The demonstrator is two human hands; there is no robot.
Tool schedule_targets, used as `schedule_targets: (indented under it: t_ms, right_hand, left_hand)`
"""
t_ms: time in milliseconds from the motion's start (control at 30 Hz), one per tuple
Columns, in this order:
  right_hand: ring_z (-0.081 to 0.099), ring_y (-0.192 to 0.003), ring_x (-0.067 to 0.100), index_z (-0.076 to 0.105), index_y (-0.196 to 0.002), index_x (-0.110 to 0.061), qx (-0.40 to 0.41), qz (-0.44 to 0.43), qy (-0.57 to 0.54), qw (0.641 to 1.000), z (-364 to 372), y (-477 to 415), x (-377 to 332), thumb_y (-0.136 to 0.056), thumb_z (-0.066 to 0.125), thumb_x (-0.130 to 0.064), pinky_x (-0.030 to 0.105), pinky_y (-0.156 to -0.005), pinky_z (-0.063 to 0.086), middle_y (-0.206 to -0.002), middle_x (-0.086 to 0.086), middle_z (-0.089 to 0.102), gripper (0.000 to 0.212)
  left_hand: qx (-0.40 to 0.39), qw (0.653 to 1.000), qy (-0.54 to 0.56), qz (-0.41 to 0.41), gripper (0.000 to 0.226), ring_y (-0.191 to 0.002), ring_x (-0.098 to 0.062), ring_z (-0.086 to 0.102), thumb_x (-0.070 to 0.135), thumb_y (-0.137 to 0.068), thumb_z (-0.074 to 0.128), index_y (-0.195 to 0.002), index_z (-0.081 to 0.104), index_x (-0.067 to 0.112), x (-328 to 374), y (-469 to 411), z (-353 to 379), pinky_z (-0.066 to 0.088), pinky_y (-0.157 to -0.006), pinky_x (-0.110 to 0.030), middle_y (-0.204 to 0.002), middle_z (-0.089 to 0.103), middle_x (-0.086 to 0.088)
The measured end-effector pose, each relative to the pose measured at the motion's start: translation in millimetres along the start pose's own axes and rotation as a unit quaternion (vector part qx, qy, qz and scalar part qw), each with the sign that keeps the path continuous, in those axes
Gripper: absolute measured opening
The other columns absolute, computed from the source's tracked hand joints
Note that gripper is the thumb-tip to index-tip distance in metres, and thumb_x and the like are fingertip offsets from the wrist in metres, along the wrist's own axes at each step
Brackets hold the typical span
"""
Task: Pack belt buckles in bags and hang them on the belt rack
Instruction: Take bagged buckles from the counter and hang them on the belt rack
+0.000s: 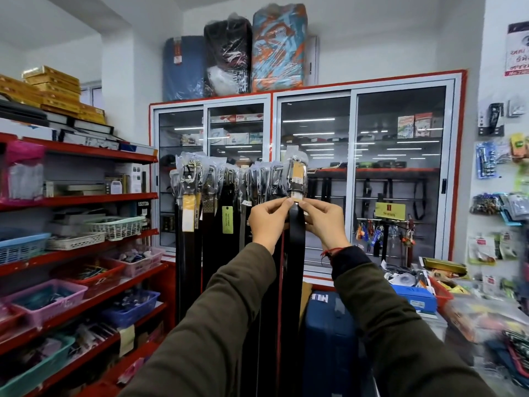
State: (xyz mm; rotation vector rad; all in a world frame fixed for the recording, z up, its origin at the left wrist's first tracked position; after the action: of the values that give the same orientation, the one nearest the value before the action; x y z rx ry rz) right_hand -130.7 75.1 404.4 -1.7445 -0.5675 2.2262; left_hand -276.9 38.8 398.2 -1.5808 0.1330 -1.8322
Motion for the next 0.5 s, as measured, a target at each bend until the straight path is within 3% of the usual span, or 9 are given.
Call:
schedule_targets:
  t_ms: [100,300,500]
  right_hand:
    - [0.065,-0.097,0.030,0.068,-0.120,0.003,-0.003,0.004,0.010,1.000,-0.4,2.9,5.1,-0.092,0.066,-0.010,0.055,-0.097,0.054,-0.117,0.030,0.070,0.031]
    - [0.067,-0.099,0.031,0.067,-0.121,0.003,-0.011,-0.005,0.012,1.000,-0.5,0.4,1.8,-0.092,0.065,-0.009,0.045,-0.089,0.057,-0.117,0.027,0.071,0.032]
    - [0.068,-0.112,0.041,0.069,-0.119,0.003,-0.001,-0.012,0.027,1.000,0.9,-6.1,-0.4,-0.091,0.067,-0.011,0.055,-0.096,0.055,-0.115,0.024,0.072,0.031]
  left_hand:
    - [0.004,1.000,0.013,-0.011,0.024,-0.107,-0.034,0.074,0.016,-0.092,0.073,-0.111,0.076,0.004,-7.4,4.5,-1.5,0.063,-0.089,-0.046,-0.107,0.078,-0.017]
    - [0.015,1.000,0.021,-0.012,0.024,-0.106,-0.033,0.074,0.016,-0.091,0.074,-0.111,0.076,0.003,-5.6,4.9,-2.3,0.063,-0.089,-0.045,-0.105,0.078,-0.017]
    - [0.023,1.000,0.019,-0.009,0.027,-0.108,-0.036,0.073,0.015,-0.091,0.074,-0.113,0.076,0.000,-5.9,-1.3,-3.3,0.059,-0.096,-0.052,-0.109,0.077,-0.021]
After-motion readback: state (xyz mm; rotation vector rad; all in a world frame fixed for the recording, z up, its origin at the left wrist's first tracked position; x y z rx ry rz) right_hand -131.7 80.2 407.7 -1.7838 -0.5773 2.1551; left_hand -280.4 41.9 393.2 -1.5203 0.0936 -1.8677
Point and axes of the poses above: each hand's wrist, its own y-axis away from the middle knuckle, its own z-axis out of the palm, x = y × z, the point moved 9 cm from there along -y, towards the middle knuckle
